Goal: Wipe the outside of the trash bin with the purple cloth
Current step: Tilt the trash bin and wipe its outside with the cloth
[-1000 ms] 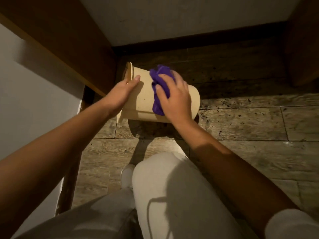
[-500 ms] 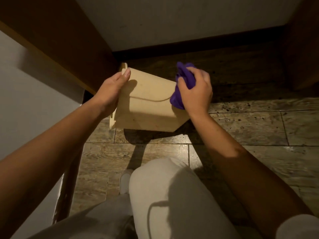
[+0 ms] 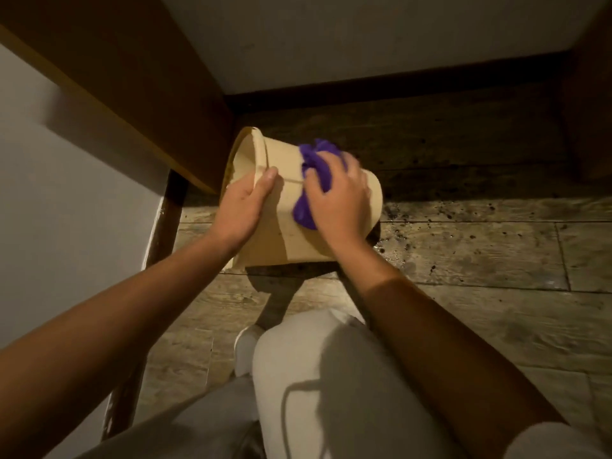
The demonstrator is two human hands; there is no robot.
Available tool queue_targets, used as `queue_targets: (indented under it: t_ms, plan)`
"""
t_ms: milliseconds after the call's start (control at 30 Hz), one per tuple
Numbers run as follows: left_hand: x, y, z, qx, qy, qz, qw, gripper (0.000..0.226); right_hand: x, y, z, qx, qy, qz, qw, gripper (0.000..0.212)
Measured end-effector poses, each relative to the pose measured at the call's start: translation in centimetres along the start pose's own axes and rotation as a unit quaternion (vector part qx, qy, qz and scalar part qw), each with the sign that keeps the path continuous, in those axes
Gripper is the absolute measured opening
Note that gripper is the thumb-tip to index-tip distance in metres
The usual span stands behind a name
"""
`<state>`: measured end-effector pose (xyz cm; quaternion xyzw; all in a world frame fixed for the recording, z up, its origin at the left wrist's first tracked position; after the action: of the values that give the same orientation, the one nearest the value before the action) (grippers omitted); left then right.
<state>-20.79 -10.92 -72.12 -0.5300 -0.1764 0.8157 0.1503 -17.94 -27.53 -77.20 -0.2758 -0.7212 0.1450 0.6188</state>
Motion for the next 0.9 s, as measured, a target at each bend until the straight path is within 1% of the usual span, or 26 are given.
queue_targets:
  t_ms: [67, 133, 200, 233, 333, 367, 400, 467, 533, 600, 667, 767, 833, 900]
  plan:
    - [1.0, -1.4, 0.1, 0.06, -0.022, -0.028, 0.998, 0.032, -4.1, -0.8, -0.1, 0.0, 0.075, -0.003, 0.997, 0.04]
    - [2.0, -3.1, 0.2, 0.114, -0.05, -0.043, 0.991, 0.032, -7.6, -1.9, -0.4, 0.024, 0.128, 0.026, 0.991, 0.039]
    - [2.5, -4.4, 0.0, 0.128, -0.075, -0.038, 0.988, 0.039, -9.2, -2.8, -1.2, 0.044, 0.151, 0.039, 0.987, 0.037]
    - [2.5, -4.7, -0.1, 0.115, -0.084, -0.038, 0.989, 0.047, -9.1, -3.2, -1.8, 0.044, 0.148, 0.031, 0.987, 0.036]
    - [1.1, -3.8, -0.6, 0.034, -0.063, -0.048, 0.996, 0.078, -4.9, -3.4, -3.9, 0.025, 0.084, -0.046, 0.995, 0.034]
    - [0.5, -3.2, -0.6, 0.002, -0.047, -0.042, 0.998, 0.078, -2.6, -3.1, -4.5, 0.03, 0.052, -0.078, 0.995, 0.034]
    - [0.0, -2.5, -0.6, -0.028, -0.027, -0.04, 0.998, 0.071, -0.1, -2.5, -5.0, 0.045, 0.02, -0.105, 0.993, 0.033]
    - [-0.9, -1.3, -0.1, -0.053, 0.023, -0.055, 0.997, 0.06, 4.3, -0.9, -5.4, 0.094, -0.034, -0.125, 0.987, 0.034]
    - [-0.8, -0.5, 0.6, -0.042, 0.068, -0.075, 0.994, 0.056, 6.6, 0.7, -4.8, 0.15, -0.071, -0.082, 0.983, 0.037]
    - [-0.1, -1.0, 1.4, -0.052, 0.097, -0.09, 0.99, 0.052, 6.1, 1.4, -3.8, 0.175, -0.082, -0.02, 0.981, 0.041]
    - [1.1, -1.9, 1.8, -0.066, 0.105, -0.11, 0.986, 0.048, 3.1, 1.0, -3.4, 0.175, -0.049, 0.032, 0.983, 0.042]
    - [2.6, -3.1, 2.0, -0.083, 0.11, -0.163, 0.977, 0.051, -3.9, 0.0, -3.2, 0.185, 0.068, 0.093, 0.976, 0.039]
    - [2.9, -3.4, 2.0, -0.087, 0.117, -0.188, 0.971, 0.055, -7.9, -1.1, -2.2, 0.176, 0.134, 0.09, 0.971, 0.037]
    - [2.2, -3.2, 2.4, -0.078, 0.161, -0.221, 0.959, 0.057, -10.6, -2.3, -1.1, 0.177, 0.182, 0.067, 0.965, 0.034]
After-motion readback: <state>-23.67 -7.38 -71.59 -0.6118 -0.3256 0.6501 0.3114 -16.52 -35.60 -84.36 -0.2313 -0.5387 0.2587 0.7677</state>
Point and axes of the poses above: each hand's wrist, its own z-axis away from the middle knuckle, its own y-axis out of the palm, x = y × z, the point moved 6 cm from there along -z, towards the middle knuckle, and after that the axes turned 7 degrees about -y, right-handed, at the moved point
